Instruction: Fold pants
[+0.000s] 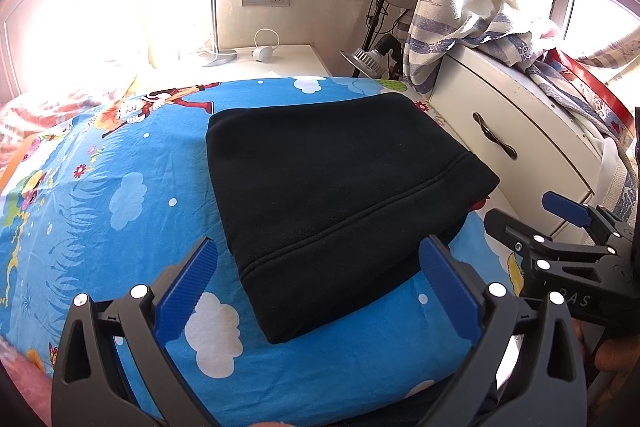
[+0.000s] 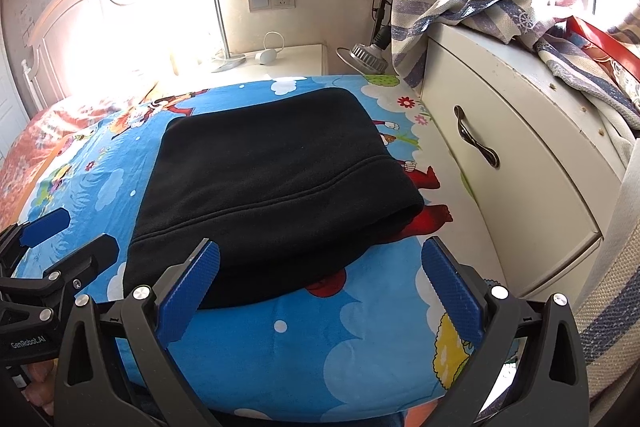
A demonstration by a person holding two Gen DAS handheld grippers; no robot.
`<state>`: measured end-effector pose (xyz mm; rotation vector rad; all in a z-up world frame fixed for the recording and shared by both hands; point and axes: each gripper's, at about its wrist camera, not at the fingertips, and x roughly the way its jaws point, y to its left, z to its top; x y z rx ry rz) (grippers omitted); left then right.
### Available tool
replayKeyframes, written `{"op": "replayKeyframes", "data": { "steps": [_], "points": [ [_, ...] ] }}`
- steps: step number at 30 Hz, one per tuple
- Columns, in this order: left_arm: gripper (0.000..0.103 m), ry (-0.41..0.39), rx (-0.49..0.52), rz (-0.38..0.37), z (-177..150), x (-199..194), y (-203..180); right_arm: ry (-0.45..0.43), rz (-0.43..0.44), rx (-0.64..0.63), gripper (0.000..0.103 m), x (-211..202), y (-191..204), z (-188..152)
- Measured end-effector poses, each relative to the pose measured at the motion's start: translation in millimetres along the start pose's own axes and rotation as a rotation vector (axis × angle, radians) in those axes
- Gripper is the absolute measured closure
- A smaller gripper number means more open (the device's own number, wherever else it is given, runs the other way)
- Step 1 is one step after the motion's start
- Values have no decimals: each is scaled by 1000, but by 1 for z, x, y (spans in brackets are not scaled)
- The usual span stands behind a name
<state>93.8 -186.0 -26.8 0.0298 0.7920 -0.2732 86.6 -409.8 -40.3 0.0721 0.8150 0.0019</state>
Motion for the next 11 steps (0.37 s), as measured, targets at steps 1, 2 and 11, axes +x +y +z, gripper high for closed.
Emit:
{"op": "replayKeyframes", "data": {
  "steps": [1,2,11],
  "points": [
    [2,0,0,2,0,1,-1,2,0,0,5,1,0,0],
    [2,5,-2,-10,0,2,-1,3,0,-1,5,1,0,-1],
    [2,13,-28,-24,0,4,1,13,2,-8,5,4,2,-2]
  ]
}}
